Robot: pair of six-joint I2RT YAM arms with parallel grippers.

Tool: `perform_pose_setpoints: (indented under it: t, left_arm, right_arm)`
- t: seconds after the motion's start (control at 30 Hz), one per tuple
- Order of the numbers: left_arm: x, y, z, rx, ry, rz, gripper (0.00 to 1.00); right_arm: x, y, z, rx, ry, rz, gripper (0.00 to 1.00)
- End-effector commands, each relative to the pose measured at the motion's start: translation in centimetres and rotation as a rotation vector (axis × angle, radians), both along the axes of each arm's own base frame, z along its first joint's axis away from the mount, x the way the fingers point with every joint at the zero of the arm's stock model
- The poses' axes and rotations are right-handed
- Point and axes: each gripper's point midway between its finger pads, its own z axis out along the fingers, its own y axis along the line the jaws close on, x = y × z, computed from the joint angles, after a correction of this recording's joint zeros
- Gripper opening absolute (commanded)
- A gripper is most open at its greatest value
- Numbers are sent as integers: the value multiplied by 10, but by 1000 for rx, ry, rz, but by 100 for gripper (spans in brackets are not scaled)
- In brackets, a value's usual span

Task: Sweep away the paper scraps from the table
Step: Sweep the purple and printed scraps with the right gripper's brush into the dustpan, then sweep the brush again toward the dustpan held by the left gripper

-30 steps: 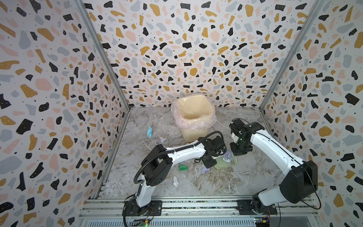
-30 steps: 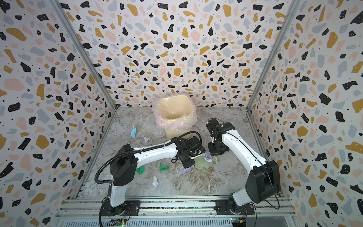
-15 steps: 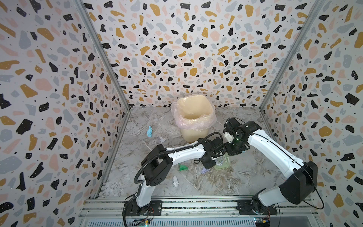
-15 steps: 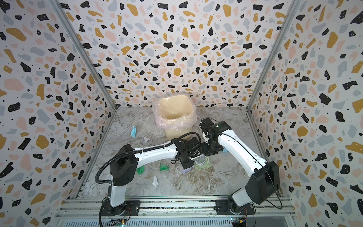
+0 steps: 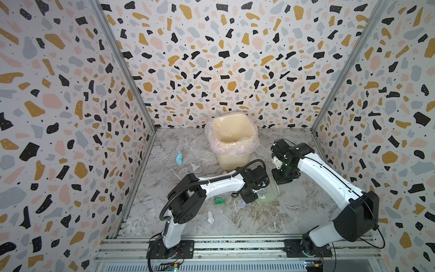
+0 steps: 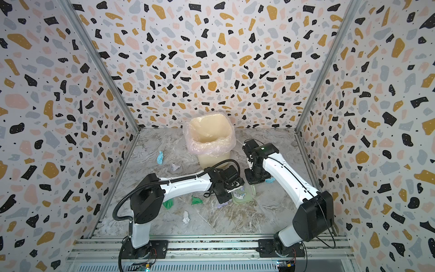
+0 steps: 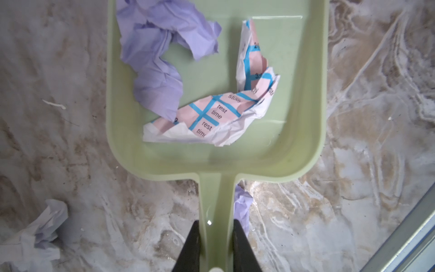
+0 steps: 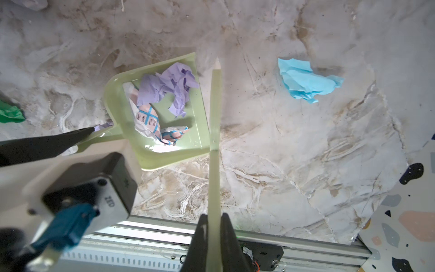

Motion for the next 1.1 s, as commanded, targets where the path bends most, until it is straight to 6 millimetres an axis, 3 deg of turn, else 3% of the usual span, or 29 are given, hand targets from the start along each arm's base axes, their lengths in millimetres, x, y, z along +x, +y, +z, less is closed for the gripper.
perform_pose_setpoints:
  t: [0.0,0.17,0.3,0.53,0.7,0.9,1.07]
  left_arm:
    - [0,1,10,-15,-9,13,0]
    - [0,1,10,-15,-13,15,0]
    - [2,0,10,-17,-18,18,0]
    - [7,1,17,-43,-57,42,0]
    - [7,3,16,-44,-62,53,0]
    - [13,0,25,-71,-99,69,0]
    - [9,1,13,-27,-56,63,0]
  right_arm:
    - [7,19,12,53,-30,60,0]
    - [11,39,28,159,-49,78,0]
    - [9,42,32,173,-46,83,0]
    - [13,3,43,70,-75,2,0]
    - [14,-5,56,89,-117,-26,0]
    - [14,0,62,126,-130,-17,0]
    - [26,-27,62,59,-169,-99,0]
